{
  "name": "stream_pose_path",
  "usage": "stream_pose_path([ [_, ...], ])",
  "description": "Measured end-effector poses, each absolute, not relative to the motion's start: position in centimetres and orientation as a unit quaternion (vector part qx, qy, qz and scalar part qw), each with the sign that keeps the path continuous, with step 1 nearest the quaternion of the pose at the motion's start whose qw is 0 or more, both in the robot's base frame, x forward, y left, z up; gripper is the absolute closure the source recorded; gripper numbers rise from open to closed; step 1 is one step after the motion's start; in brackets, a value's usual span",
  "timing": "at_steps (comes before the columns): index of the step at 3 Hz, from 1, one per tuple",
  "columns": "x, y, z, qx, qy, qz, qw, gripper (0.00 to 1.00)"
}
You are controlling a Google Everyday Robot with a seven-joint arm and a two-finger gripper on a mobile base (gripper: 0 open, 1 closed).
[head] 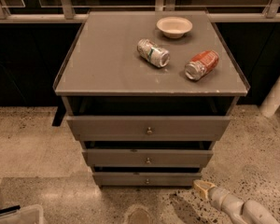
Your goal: Open bottom drawer
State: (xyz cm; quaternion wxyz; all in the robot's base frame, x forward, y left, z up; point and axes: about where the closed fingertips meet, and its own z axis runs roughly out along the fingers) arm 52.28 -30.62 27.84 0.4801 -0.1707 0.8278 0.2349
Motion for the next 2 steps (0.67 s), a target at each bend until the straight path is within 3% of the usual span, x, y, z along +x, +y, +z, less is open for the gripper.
stream_pose_path([
  [2,55.4,-27.2,24.1,-0.150,0.816,0.248,0.501,1.00],
])
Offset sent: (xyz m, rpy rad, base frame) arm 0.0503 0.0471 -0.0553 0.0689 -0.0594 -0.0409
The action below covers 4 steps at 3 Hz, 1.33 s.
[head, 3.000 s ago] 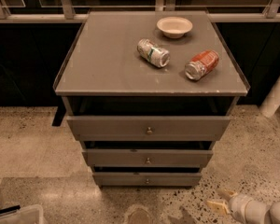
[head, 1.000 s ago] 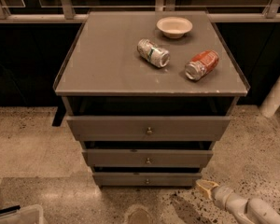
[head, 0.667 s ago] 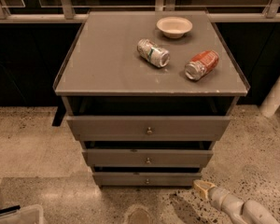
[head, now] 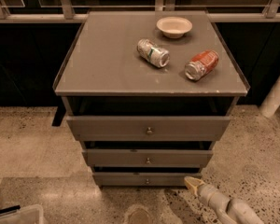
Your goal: Open bottom drawer
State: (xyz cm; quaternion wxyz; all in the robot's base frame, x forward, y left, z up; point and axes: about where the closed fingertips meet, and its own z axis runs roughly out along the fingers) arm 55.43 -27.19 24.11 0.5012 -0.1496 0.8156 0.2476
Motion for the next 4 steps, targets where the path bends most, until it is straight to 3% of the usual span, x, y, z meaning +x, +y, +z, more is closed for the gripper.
stream_pose_path([
  [3,64.4,-24.8,22.3,-0.146,0.803,0.205,0.541,1.00],
  [4,64.5,-24.8,22.3,-0.146,0.803,0.204,0.541,1.00],
])
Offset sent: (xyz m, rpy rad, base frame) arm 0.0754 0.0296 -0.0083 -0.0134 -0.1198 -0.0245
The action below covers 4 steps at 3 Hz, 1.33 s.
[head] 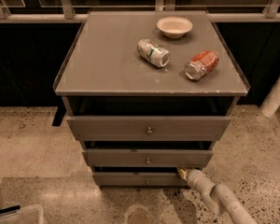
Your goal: Open bottom drawer
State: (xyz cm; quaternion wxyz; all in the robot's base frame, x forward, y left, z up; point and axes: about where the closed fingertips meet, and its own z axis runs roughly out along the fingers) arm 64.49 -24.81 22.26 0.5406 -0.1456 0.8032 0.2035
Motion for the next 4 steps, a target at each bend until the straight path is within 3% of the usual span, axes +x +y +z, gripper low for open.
stream_pose_path([
  [4,63.1,-25.0,19.4,-0.148,0.850,0.185,0.470,1.00],
])
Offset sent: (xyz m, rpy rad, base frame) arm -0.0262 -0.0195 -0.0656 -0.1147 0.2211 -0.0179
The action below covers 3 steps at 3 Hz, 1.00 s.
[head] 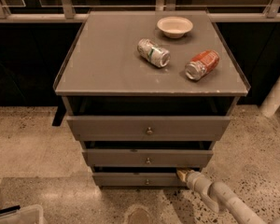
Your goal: Open bottom drawer
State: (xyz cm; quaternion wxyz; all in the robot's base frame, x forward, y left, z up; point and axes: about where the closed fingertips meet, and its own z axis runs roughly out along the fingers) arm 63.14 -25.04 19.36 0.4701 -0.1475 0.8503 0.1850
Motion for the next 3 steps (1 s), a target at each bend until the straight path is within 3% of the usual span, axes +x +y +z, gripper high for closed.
stream_pose_path([
  [2,62.2,-26.7,20.8,-0.132,0.863,0.184,0.452,1.00],
  [3,57.0,-28.2,21.2,-0.121,0.893,0.199,0.384,1.00],
])
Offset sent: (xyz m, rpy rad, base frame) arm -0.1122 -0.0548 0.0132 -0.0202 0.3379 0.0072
